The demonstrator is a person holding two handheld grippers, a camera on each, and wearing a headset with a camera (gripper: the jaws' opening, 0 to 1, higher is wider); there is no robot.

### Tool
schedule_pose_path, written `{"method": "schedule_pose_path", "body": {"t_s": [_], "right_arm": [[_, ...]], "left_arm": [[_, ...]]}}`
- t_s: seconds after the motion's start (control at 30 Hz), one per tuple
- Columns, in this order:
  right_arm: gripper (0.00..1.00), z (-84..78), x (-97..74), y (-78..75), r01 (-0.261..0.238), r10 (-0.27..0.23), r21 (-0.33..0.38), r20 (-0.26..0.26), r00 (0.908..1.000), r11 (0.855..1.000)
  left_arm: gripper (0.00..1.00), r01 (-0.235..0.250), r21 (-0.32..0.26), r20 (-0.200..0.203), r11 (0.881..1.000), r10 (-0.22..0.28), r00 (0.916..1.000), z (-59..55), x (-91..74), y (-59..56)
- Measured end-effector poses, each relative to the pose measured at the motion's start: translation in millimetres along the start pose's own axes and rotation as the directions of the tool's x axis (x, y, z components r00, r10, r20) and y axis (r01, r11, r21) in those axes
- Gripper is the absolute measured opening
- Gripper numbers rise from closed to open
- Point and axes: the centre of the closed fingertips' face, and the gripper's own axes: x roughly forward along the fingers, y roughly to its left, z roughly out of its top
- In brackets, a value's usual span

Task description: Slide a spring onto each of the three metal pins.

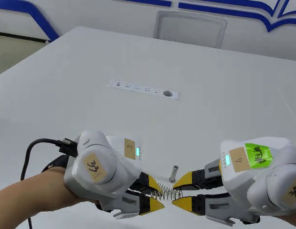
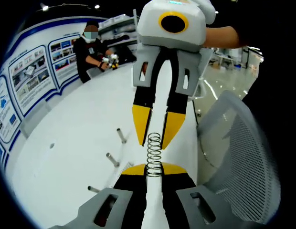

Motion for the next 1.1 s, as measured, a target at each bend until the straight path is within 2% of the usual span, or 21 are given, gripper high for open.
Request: {"method": "schedule_pose_path", "body": {"t_s": [0.1,0.3,0.43,0.5,0.63,0.77,0.93,1.1], "right_arm": [[0.14,-1.8,-1.4,-1.2,-0.014,0.013,0.059,0.018,0.9997,0.998],[0.11,-1.2,-3.4,-0.2,-0.025,0.021,0.086,0.050,0.9985,0.996],[0.11,2.4,-6.5,1.7,-0.038,0.032,0.090,0.067,0.9973,0.995],[0.11,4.3,-8.8,1.0,-0.037,0.030,0.089,0.077,0.9966,0.995],[0.11,14.3,-13.1,-0.2,-0.043,0.029,0.110,0.126,0.9916,0.993],[0.11,16.0,-11.4,-1.4,-0.029,0.016,0.101,0.128,0.9916,0.994],[0.11,30.3,-14.4,-0.8,-0.032,0.010,0.110,0.195,0.9808,0.993],[0.11,33.3,-12.9,-1.1,-0.032,0.008,0.116,0.207,0.9784,0.993]], "left_arm": [[0.10,0.007,0.011,0.004,1.000,-0.008,1.0000,1.4,0.0,0.2],[0.10,0.019,0.020,0.007,1.000,-0.019,0.9998,2.2,1.8,1.2],[0.10,0.024,0.020,0.004,1.000,-0.024,0.9997,2.4,3.4,1.3],[0.10,0.020,0.011,0.015,1.000,-0.020,0.9997,3.9,3.4,2.4],[0.10,0.019,0.001,0.026,1.000,-0.019,0.9995,5.3,3.5,2.6],[0.10,0.016,-0.005,0.028,1.000,-0.016,0.9995,4.8,3.7,4.6],[0.10,0.021,-0.033,0.058,0.999,-0.019,0.9982,5.9,0.0,4.2],[0.10,0.020,-0.043,0.067,0.999,-0.017,0.9976,6.0,1.2,4.6]]}}
